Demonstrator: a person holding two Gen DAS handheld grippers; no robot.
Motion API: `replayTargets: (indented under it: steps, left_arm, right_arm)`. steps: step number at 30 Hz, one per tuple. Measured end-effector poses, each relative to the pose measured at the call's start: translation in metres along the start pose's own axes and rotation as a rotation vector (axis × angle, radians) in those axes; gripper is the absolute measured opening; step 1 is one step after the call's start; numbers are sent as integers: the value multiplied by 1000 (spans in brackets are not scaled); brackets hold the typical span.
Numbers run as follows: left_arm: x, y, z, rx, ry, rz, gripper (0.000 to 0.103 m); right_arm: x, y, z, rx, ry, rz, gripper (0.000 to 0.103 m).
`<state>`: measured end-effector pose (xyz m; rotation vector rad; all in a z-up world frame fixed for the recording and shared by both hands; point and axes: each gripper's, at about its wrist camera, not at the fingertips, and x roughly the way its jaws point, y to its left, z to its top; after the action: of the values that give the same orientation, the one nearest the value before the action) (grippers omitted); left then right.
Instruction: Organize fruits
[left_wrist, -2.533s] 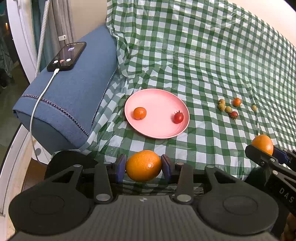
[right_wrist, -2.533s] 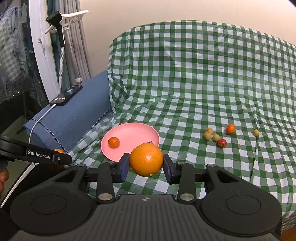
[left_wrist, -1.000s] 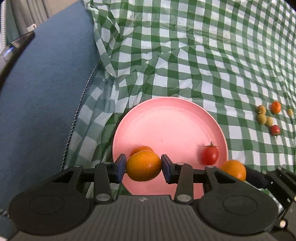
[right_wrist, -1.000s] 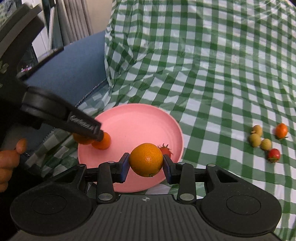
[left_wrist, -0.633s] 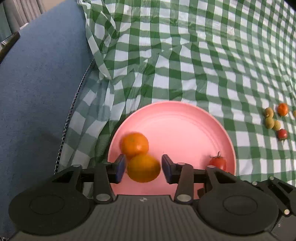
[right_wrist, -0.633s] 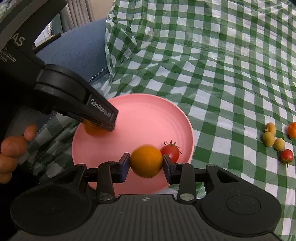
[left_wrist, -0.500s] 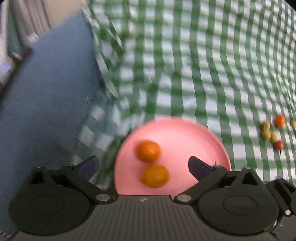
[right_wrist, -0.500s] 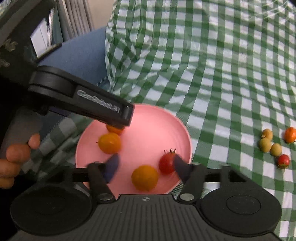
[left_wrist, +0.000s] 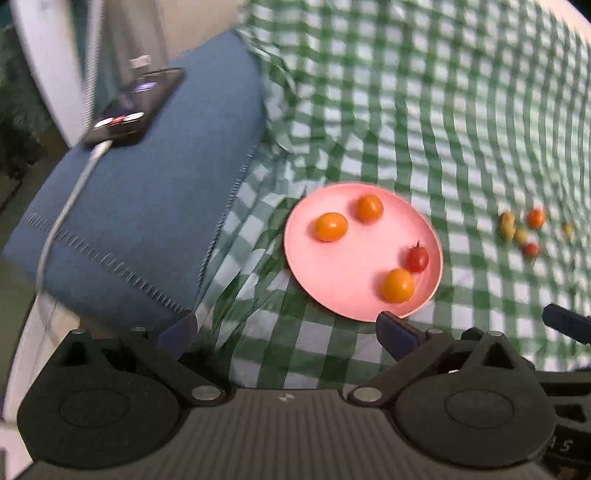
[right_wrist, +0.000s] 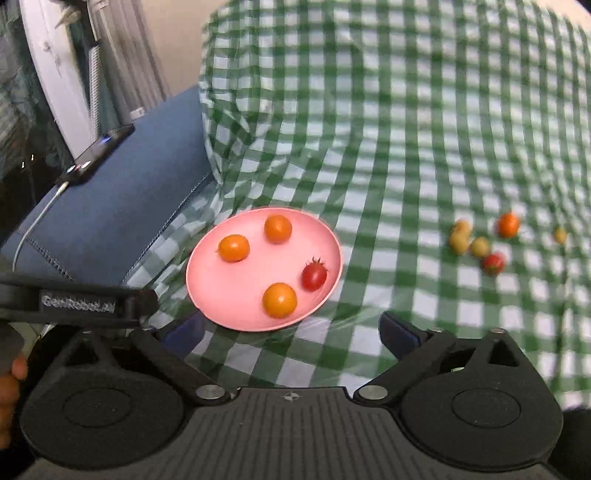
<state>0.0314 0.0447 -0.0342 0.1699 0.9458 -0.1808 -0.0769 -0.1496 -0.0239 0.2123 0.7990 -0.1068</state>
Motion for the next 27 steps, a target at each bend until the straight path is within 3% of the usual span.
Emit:
replayTargets:
  steps: [9, 19, 27]
  left_arm:
    - [-56, 13, -8, -33, -112, 37, 103]
    - [-94, 5, -36, 19, -150, 44, 103]
    - [-117, -6, -47, 44, -205, 44, 103]
  right_arm:
    - [-55, 15, -6, -7, -147, -36, 102]
    - [-114, 20, -19, -11, -317, -59, 102]
    - [-137, 19, -24, -19, -363, -57, 102]
